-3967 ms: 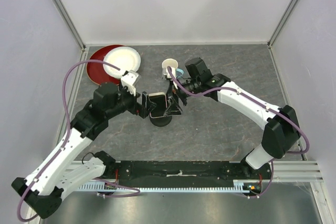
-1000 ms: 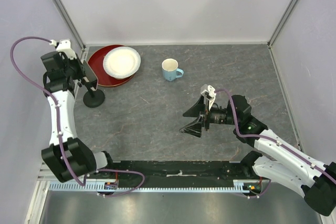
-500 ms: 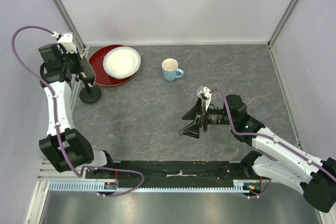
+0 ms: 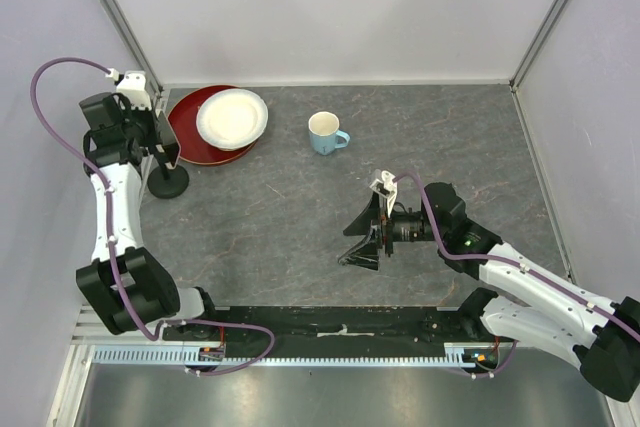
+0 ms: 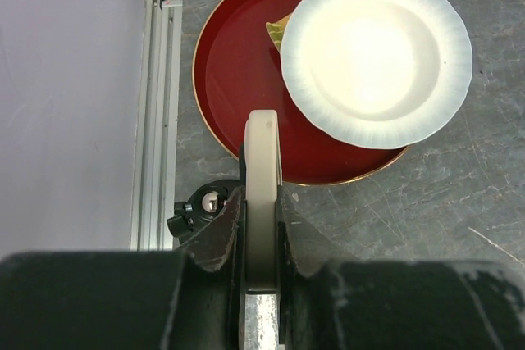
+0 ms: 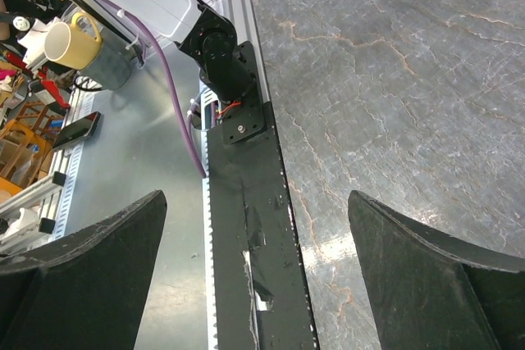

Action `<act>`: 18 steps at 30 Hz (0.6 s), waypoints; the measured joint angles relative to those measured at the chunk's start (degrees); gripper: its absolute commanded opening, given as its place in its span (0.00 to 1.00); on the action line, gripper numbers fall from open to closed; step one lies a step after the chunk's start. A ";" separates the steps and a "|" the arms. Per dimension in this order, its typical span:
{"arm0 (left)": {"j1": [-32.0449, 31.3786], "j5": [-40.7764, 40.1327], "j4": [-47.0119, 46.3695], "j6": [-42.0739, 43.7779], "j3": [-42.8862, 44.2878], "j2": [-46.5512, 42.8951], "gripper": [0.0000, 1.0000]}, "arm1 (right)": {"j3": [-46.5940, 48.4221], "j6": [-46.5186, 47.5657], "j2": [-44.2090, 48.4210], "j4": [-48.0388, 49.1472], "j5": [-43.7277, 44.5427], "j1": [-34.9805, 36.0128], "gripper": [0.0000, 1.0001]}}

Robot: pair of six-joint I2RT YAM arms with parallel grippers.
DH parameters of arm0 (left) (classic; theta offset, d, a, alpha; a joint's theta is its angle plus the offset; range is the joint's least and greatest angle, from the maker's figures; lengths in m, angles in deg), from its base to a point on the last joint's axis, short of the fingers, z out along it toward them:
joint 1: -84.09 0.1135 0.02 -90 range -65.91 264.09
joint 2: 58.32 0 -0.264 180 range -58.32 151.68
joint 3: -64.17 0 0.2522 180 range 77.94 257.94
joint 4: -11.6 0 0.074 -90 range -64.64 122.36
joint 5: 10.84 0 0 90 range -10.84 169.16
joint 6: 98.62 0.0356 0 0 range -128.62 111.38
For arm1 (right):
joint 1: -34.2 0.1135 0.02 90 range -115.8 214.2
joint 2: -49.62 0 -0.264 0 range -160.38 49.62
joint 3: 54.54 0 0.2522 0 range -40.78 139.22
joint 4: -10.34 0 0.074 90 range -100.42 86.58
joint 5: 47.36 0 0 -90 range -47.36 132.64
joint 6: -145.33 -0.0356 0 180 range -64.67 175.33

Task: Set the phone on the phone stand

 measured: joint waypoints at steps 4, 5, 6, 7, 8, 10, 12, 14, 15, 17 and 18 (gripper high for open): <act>0.00 -0.90 -2.49 0.00 -1.68 -0.70 0.26 | 0.00 0.17 0.00 -0.13 0.22 0.35 0.98; 0.00 -1.55 -3.19 -0.02 -2.45 -1.25 0.30 | 0.00 0.22 0.00 -0.20 0.24 0.42 0.98; 0.00 -2.03 -3.67 -0.02 -3.02 -1.66 0.33 | 0.00 0.35 0.00 -0.31 0.26 0.42 0.98; 0.00 -2.82 -4.33 -0.02 -3.45 -2.01 0.37 | 0.00 0.42 0.00 -0.42 0.26 0.42 0.98; 0.00 -3.10 -5.01 0.00 -3.69 -2.21 0.39 | 0.00 0.50 0.00 -0.50 0.28 0.42 0.98; 0.00 -4.46 -6.40 0.00 -3.93 -2.60 0.45 | 0.00 0.59 0.00 -0.63 0.35 0.42 0.98; 0.22 -5.25 -7.54 0.00 -4.22 -2.75 0.46 | 0.00 0.61 0.00 -0.83 0.39 0.44 0.98; 0.22 -5.79 -8.50 -0.04 -4.42 -2.75 0.52 | 0.00 0.61 0.00 -0.85 0.39 0.46 0.98; 0.22 -5.99 -8.83 -0.04 -4.55 -2.75 0.54 | 0.00 0.61 0.00 -0.85 0.39 0.50 0.98; 0.22 -6.03 -9.27 -0.11 -4.81 -2.75 0.80 | 0.00 0.61 0.00 -0.87 0.39 0.63 0.98; 0.22 -6.03 -9.35 -0.17 -4.92 -2.75 0.93 | 0.00 0.63 0.00 -0.87 0.39 0.68 0.98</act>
